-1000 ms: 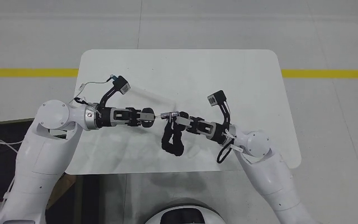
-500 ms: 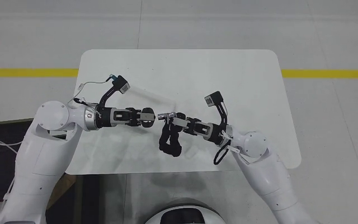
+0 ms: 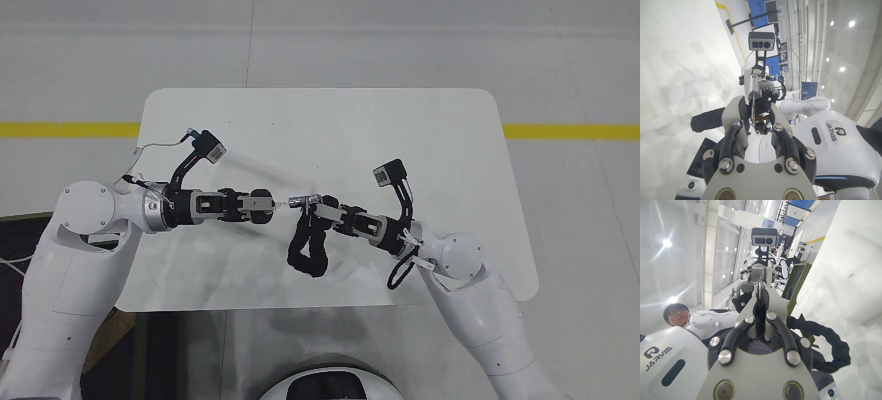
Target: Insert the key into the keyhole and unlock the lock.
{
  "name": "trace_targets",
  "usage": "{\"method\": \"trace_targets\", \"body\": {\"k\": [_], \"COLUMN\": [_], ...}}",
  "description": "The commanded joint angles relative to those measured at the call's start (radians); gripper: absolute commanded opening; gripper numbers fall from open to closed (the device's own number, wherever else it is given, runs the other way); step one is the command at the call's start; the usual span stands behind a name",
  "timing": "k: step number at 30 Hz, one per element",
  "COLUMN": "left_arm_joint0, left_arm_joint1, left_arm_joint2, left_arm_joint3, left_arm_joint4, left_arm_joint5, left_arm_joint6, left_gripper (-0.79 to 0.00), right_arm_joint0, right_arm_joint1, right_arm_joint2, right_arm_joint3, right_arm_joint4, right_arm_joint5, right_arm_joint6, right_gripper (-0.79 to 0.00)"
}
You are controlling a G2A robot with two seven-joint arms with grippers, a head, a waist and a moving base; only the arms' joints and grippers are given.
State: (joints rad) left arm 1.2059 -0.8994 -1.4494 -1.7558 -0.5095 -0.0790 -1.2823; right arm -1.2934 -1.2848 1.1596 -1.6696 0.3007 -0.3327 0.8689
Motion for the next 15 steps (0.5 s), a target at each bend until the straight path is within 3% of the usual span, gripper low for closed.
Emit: {"method": "trace_targets", "body": {"k": [1,2,3,4,7,8,15], "left_arm_joint0": [0.009,0.012,0.014,0.015,0.017,0.017,0.016], "left_arm_joint1": [0.000,0.000,0.000,0.000,0.000,0.000,-0.002], "left_arm_joint2": [-0.013,-0.017,-0.019,-0.020,-0.020,-0.020,-0.012], "left_arm_joint3": [0.006,0.009,0.010,0.010,0.005,0.003,-0.005], "left_arm_joint4": [-0.019,-0.020,-0.018,-0.018,-0.007,-0.001,0.029], "left_arm_joint5": [0.002,0.002,0.002,0.001,-0.002,-0.003,-0.016], "left_arm_joint6": [0.002,0.001,0.000,0.001,0.001,0.002,0.008], "left_gripper": [0.000,0.000,-0.148,-0.400,-0.650,-0.785,-0.785], "right_arm_joint0": [0.000,0.001,0.002,0.002,0.004,0.004,0.005], "right_arm_joint1": [0.001,0.002,0.003,0.003,0.003,0.002,-0.002], "right_arm_joint2": [0.013,0.019,0.024,0.027,0.028,0.026,0.010], "right_arm_joint3": [0.006,0.008,0.010,0.011,0.012,0.012,0.011], "right_arm_joint4": [0.019,0.026,0.030,0.036,0.034,0.031,0.026], "right_arm_joint5": [0.006,0.009,0.014,0.019,0.033,0.036,0.045], "right_arm_joint6": [0.013,0.018,0.023,0.026,0.032,0.030,0.014], "right_gripper": [-0.785,-0.785,-0.785,-0.785,-0.785,-0.785,-0.785]}}
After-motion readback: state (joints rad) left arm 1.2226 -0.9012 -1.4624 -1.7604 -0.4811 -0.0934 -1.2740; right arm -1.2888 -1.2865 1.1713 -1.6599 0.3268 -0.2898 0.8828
